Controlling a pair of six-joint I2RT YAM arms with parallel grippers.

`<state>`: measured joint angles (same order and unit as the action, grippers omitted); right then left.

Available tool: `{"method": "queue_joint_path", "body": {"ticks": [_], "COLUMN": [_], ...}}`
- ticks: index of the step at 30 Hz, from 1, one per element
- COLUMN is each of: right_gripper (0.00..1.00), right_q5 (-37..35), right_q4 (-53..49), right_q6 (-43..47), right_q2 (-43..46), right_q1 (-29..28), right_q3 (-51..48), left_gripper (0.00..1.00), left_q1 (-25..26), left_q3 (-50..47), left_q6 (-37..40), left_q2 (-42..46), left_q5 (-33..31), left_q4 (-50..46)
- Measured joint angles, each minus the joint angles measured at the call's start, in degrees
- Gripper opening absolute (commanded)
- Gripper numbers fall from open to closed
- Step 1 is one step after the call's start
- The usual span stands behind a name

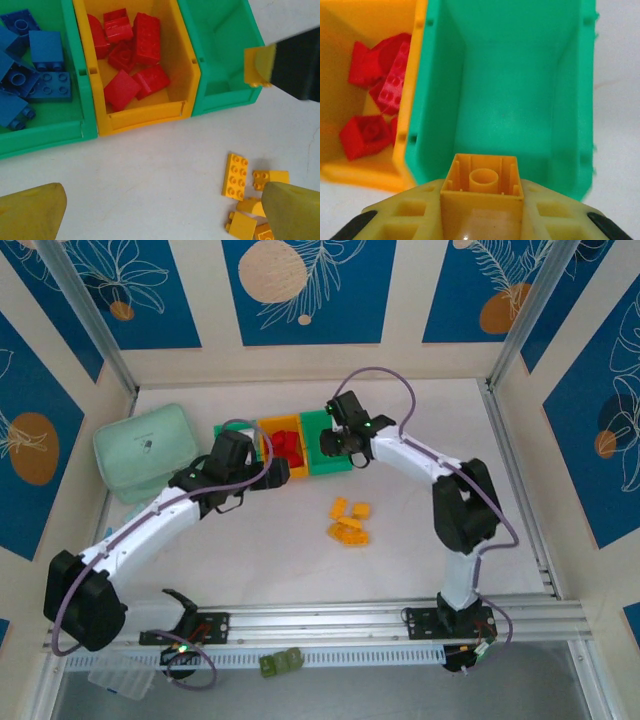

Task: Sort the legos into containers by color
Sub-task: Place the lego in the container, then pick up the lego from the bottom-center of the table.

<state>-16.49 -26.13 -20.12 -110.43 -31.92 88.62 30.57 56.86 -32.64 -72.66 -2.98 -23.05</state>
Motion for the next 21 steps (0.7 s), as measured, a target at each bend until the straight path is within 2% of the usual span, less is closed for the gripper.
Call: {"method": "queue_joint_path", "body": {"ticks": [1, 6, 12, 21], "right_gripper": [0.43, 0.55, 0.58, 0.66], "right_q5": [-0.02, -0.02, 0.63, 3.56], "right_q4": [0.2, 0.31, 0.2, -1.29], "right_q6": [0.7, 3.41, 4.13, 2.34], "right_q2": [-1.7, -6.27, -5.73, 9.03], "right_q1": [0.26, 1.55, 2.64, 1.51], "right_q3": [1.53, 6.6, 7.85, -5.25], "left_gripper": [0.99, 0.99, 0.99, 0.99], "left_q1": [-0.09, -0.31, -0.52, -0.55], "left_q3": [0.0, 0.0, 0.0, -2.25], "left_q6": [0.0, -0.02, -0.02, -0.48], "left_q2": [-0.15, -0.17, -0.17, 3.15], "left_q5": [0.04, 0.55, 1.7, 6.14], "left_q4": [0.39, 1.75, 2.51, 3.39]}}
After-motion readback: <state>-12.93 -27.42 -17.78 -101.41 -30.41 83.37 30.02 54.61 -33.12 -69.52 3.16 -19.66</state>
